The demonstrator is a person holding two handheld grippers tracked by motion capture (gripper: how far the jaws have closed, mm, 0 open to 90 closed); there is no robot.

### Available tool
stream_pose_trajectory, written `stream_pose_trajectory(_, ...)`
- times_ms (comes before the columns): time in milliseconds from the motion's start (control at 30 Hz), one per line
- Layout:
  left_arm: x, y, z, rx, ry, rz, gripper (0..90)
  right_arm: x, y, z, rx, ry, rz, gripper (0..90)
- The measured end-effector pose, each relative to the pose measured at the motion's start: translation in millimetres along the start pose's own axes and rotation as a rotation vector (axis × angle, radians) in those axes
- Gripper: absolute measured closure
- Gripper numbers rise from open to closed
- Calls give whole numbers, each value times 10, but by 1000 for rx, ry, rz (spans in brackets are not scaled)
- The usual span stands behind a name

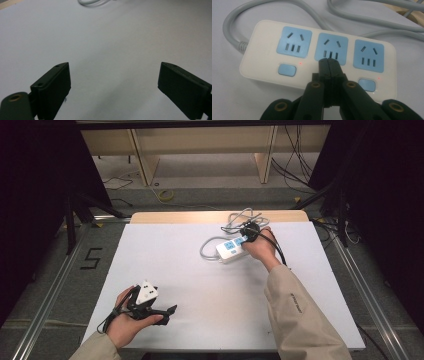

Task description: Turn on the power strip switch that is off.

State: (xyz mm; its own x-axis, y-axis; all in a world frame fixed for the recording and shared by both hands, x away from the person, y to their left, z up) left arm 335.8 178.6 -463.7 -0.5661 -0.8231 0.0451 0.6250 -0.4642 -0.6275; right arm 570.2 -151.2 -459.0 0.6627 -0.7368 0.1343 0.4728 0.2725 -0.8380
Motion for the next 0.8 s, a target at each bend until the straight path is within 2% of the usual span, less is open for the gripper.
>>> stream_pose_trajectory(167, 2, 1, 0, 0, -1, -2, 107, -6, 6, 13, -10, 1, 5, 900)
stream_pose_trajectory(233, 0, 0, 0, 0, -1, 0, 107, -36, 25, 24, 1, 4, 26, 900)
stream_pose_trajectory(300, -3, -5, -2, 0, 1, -1, 107, -73, 33, 49, -13, -21, -12, 900)
stream_pose_trajectory(367, -6, -4, -6, 2, -3, -2, 107, -92, 39, 62, -19, -30, -30, 900)
stream_pose_trajectory(500, -8, -5, -8, 2, -6, -3, 106, -54, 28, 45, -8, 4, 1, 900)
stream_pose_trajectory(600, -7, -3, -6, 1, 0, -2, 107, -39, 11, 42, -7, 5, -4, 900)
stream_pose_trajectory(667, -8, -5, -4, -2, 0, -1, 107, -19, -5, 39, -12, 1, -25, 900)
stream_pose_trajectory(800, -4, 3, -4, -4, -1, -3, 107, 47, -20, -13, -41, 1, -43, 900)
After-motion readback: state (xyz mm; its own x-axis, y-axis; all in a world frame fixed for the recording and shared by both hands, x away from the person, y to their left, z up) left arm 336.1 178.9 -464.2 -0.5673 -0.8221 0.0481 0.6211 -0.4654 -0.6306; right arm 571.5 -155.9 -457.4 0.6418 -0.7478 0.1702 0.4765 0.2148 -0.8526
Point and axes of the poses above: each handheld gripper's, and its own axes: y roughly forward along the jaws, z roughly out of its top, x roughly to its right, the point moved 2 cm from there along y, roughly forward along the jaws, and after that the axes turned 8 degrees about -y, right-handed, at the moved point
